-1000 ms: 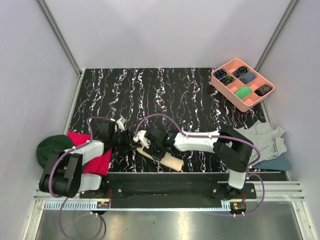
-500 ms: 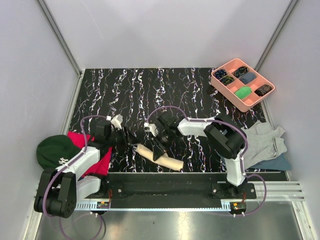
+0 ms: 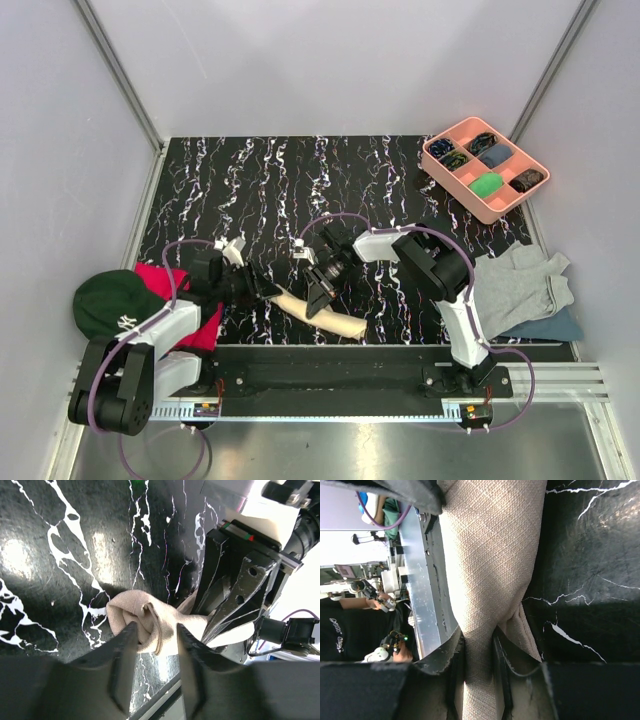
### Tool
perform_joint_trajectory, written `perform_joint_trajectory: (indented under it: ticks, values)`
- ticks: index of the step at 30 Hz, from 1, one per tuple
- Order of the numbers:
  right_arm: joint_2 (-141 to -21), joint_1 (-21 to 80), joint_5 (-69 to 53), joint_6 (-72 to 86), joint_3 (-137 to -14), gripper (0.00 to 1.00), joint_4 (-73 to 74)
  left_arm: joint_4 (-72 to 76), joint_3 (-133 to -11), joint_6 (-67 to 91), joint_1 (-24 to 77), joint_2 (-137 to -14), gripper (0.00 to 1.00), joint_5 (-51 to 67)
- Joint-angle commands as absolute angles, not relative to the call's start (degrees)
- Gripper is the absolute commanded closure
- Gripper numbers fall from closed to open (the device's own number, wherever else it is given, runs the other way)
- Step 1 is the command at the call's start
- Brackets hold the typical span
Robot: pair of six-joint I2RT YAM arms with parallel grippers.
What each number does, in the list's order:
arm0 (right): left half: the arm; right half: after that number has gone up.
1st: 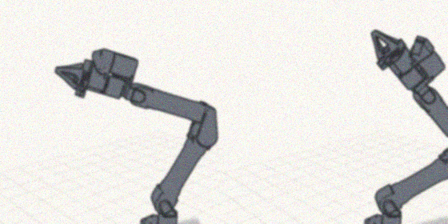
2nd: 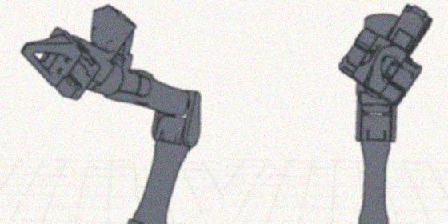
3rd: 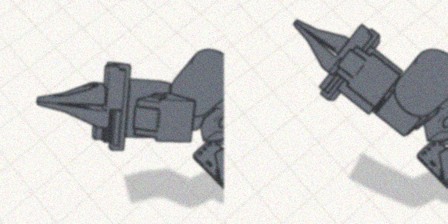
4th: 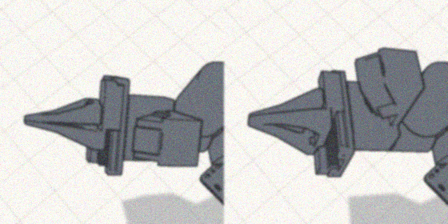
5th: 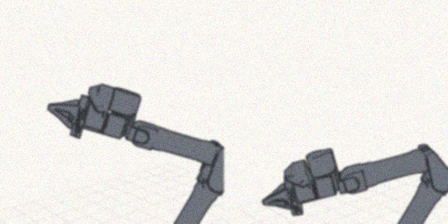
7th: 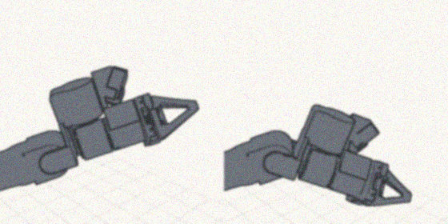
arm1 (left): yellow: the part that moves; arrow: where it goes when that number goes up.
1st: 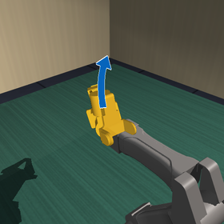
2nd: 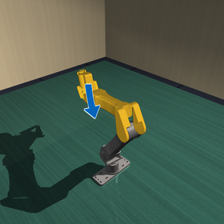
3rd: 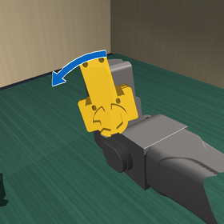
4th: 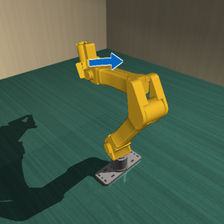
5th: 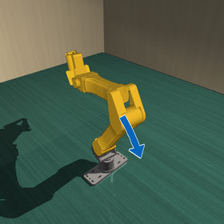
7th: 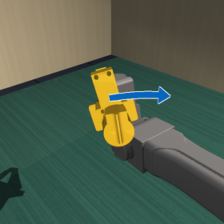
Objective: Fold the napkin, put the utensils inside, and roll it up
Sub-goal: Roll the napkin with the utensil
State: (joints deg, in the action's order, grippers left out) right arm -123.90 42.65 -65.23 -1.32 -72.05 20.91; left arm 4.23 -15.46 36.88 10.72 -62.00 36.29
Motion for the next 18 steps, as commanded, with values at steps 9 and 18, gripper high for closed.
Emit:
perform_joint_trajectory:
  ticks: [9, 18]
  values:
    - [-122.97, 42.36, -62.94, -0.35, -74.36, 0.65, 21.97, 11.52, -15.73, 37.0, 10.46, -67.24, 0.94, 38.41]
    - [-112.26, 42.45, -46.18, -0.35, -74.79, 0.38, 22.5, 3.17, -18.81, 36.39, 10.37, -67.93, 1.0, 35.86]
